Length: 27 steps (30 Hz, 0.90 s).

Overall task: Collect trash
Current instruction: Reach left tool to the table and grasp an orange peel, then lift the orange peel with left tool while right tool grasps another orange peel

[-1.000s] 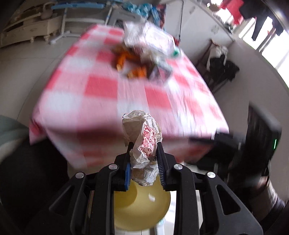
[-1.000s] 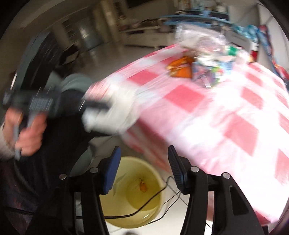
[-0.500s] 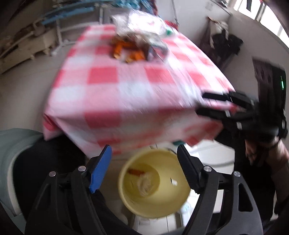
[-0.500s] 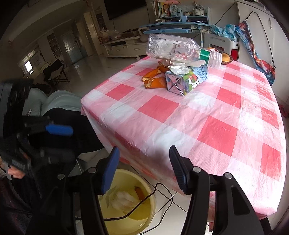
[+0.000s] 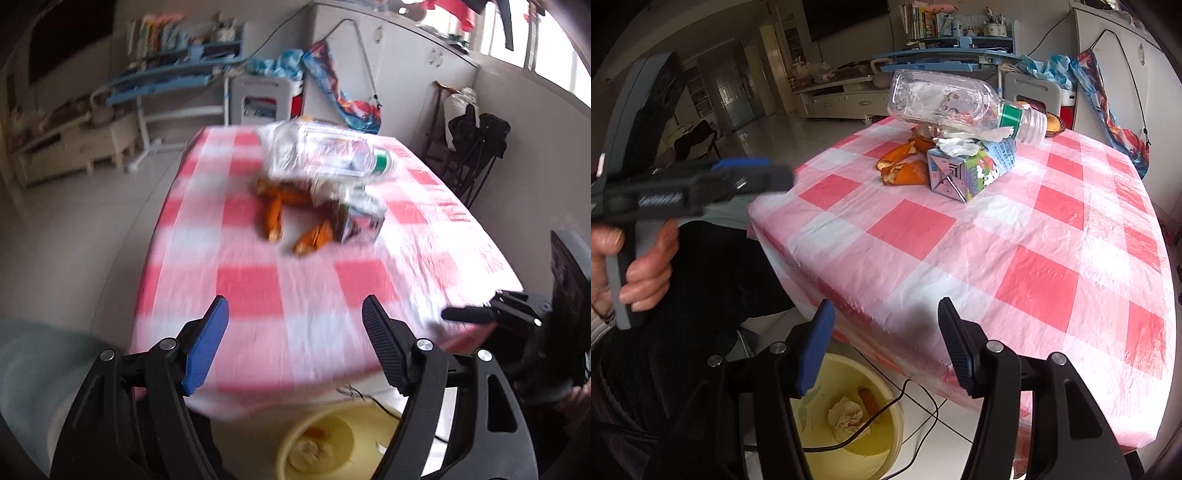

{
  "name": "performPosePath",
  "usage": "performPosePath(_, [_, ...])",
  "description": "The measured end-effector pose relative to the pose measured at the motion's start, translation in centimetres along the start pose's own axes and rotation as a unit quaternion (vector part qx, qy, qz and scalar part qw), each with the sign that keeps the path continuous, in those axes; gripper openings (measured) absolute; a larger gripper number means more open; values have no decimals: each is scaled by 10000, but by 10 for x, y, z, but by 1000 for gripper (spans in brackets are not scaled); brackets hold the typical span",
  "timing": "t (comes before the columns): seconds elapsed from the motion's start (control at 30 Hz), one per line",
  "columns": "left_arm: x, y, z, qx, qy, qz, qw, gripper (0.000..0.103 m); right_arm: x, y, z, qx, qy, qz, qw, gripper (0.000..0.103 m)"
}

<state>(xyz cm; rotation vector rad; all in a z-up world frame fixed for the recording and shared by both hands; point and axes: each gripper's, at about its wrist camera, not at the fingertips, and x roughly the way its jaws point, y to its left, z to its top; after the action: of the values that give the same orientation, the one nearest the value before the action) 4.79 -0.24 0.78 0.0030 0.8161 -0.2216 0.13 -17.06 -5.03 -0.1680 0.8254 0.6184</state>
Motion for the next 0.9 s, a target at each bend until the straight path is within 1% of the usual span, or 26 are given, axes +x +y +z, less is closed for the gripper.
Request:
performPosePath(0.1, [17,-6,15,263,-56,74,9996,71,2,-1,1,0,0,-18,10000,57])
performPosePath(0.27, [50,-10,34,601,-12,79,9982,72,4,-3,3,22,-39,-13,10000,57])
performPosePath(0.4, [78,-15,48,926,69,131,9956,71,5,-4,5,51,-81,1,10000,57])
performPosePath(0.5, [101,-21,55,1164,202,146,9929,71,4,-6,7,84,-137,2,9999,57])
performPosePath(0.53, [106,-22,55,1196,250,106,9924,62,4,-7,8,114,-157,6,9998,57])
performPosePath(0.57, [111,-24,55,1227,331,38,9919,55,4,-8,9,138,-166,5,9998,57])
performPosePath(0.6, [114,-24,55,1235,400,-22,9915,35,5,-9,9,157,-173,-2,9997,57])
performPosePath(0.63, [118,-24,53,1235,516,-130,9909,23,5,-10,10,176,-181,-9,9997,57])
performPosePath(0.7, [117,-23,49,1229,516,-202,9909,20,6,-11,12,193,-191,-20,9996,57])
performPosePath(0.77, [111,-17,47,1094,529,-361,9919,19,9,-11,15,181,-190,-29,9997,57])
performPosePath(0.83, [100,-4,46,809,450,-493,9945,18,13,-9,18,141,-179,-56,9997,57])
performPosePath(0.9, [90,14,46,431,324,-531,9971,18,16,-5,22,70,-170,-63,9998,57])
